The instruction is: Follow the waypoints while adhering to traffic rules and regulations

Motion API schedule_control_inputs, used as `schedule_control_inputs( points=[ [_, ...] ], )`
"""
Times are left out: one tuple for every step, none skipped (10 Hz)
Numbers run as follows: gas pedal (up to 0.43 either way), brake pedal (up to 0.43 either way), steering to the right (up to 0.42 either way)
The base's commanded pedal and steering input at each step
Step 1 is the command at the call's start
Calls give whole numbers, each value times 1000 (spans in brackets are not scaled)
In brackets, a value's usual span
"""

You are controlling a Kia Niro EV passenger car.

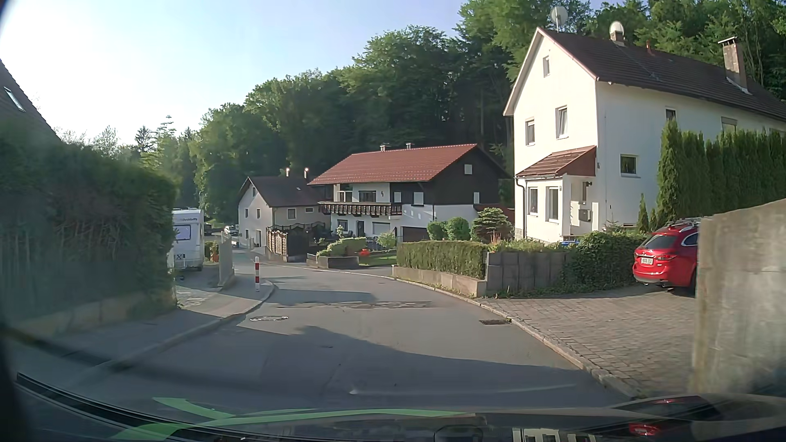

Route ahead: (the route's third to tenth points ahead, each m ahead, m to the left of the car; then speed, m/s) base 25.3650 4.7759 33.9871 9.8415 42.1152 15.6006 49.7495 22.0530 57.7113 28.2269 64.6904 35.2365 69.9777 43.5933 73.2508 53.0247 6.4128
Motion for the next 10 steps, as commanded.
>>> schedule_control_inputs(
  points=[
    [0,152,-7],
    [0,146,-12],
    [0,140,-18],
    [0,134,-23],
    [0,128,-26],
    [0,128,-28],
    [0,128,-30],
    [0,128,-31],
    [0,128,-33],
    [0,134,-38]
  ],
)
